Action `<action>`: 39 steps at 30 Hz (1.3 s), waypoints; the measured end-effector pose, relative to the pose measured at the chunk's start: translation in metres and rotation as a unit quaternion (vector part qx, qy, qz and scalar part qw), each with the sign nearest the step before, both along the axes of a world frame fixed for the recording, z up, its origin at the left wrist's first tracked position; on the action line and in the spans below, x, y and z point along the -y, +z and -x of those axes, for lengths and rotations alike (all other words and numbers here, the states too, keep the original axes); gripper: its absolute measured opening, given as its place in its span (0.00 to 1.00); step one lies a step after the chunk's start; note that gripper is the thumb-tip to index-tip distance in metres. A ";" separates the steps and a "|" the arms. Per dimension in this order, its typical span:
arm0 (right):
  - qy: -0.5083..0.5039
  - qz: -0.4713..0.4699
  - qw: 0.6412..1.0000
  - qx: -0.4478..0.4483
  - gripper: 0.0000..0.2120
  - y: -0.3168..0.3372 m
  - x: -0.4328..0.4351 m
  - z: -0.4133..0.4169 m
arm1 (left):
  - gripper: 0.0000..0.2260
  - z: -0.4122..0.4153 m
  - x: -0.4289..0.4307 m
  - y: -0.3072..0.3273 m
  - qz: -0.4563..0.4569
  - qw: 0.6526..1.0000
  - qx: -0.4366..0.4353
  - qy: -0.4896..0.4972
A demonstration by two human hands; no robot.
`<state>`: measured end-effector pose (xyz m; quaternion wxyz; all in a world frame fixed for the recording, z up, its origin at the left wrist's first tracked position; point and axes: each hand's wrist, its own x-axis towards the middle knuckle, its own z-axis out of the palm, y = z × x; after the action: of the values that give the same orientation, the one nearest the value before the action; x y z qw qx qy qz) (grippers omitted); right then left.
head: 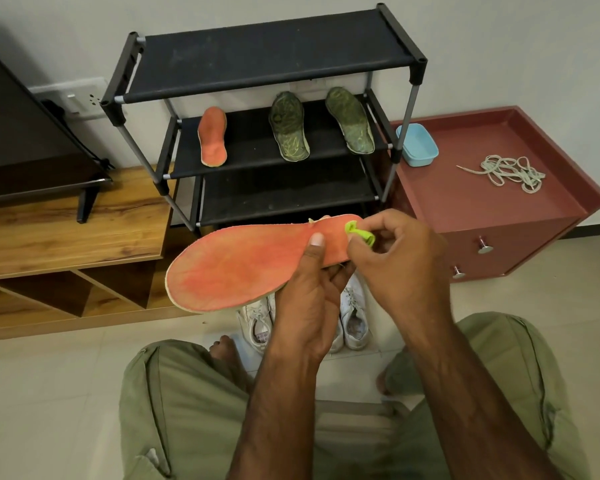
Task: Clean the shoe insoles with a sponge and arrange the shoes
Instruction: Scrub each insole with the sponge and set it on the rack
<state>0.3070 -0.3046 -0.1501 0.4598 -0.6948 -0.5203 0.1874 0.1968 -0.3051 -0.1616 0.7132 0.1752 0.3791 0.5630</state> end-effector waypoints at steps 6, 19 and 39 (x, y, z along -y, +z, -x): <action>-0.021 0.005 1.000 0.000 0.04 0.002 -0.001 -0.005 | 0.13 0.003 -0.001 -0.002 -0.005 1.000 0.004 0.016; -0.012 0.003 0.999 0.037 0.03 0.001 0.003 0.003 | 0.14 -0.007 0.004 0.000 -0.008 0.998 -0.036 -0.041; -0.022 0.018 0.999 0.020 0.04 0.007 -0.003 -0.011 | 0.14 -0.007 0.003 0.001 -0.019 0.997 -0.047 -0.053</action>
<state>0.3182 -0.3019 -0.1436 0.4408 -0.7181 -0.5101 0.1730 0.2037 -0.3080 -0.1610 0.7199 0.2347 0.3913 0.5230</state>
